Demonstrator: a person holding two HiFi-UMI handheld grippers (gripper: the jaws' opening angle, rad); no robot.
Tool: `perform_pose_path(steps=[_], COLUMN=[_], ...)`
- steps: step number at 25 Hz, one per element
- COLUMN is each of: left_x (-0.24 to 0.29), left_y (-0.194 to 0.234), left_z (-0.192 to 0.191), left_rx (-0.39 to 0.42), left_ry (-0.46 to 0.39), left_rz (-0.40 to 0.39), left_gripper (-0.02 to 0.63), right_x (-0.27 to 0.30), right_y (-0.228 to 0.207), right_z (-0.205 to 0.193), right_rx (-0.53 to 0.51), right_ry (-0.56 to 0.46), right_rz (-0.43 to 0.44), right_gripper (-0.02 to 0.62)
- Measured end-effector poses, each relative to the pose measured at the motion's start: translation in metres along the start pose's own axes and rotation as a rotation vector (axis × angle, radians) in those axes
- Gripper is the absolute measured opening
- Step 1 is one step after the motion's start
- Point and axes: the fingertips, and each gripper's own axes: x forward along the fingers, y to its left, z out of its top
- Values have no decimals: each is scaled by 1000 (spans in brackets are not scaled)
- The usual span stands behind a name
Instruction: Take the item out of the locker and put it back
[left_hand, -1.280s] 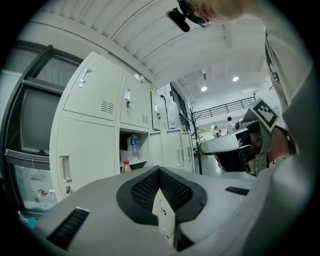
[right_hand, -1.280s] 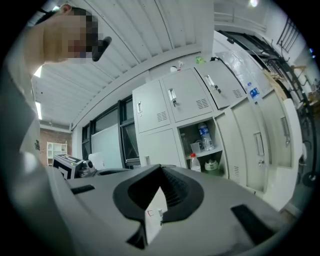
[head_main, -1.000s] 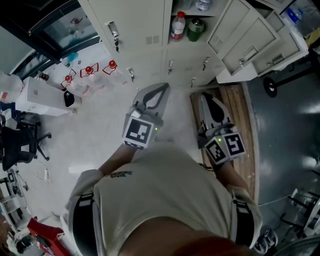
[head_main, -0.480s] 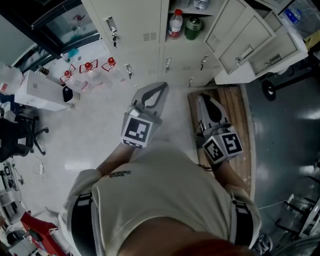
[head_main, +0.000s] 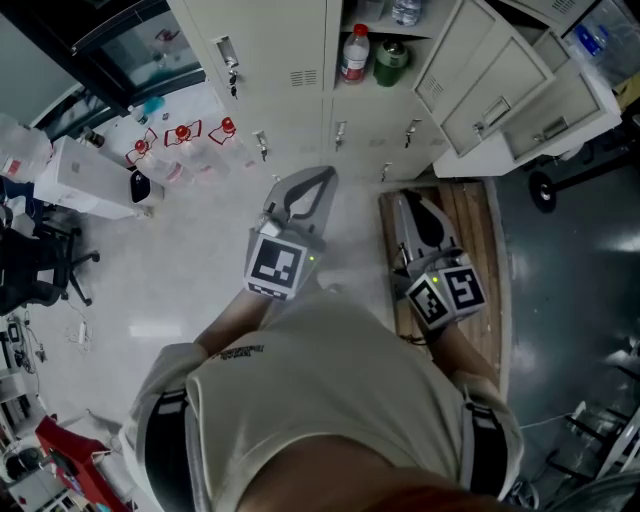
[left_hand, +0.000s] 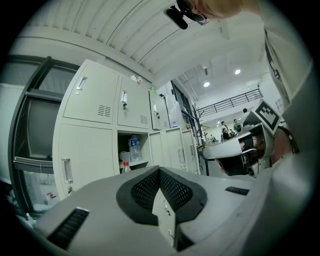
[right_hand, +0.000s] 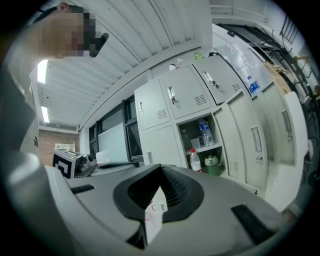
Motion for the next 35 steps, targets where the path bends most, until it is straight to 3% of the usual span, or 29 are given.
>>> perform_pose_path(steps=[17, 35], left_x=[96, 174], left_y=[90, 159], left_z=[-20, -4], left_rx=[-44, -27], left_ry=[33, -54], left_rz=[-39, -186], left_gripper=[14, 14], right_x=[118, 216], right_y=[-58, -92], right_z=[15, 54], right_rx=[-19, -110], right_ry=[3, -55], right_rz=[-53, -170], right_gripper=[3, 3])
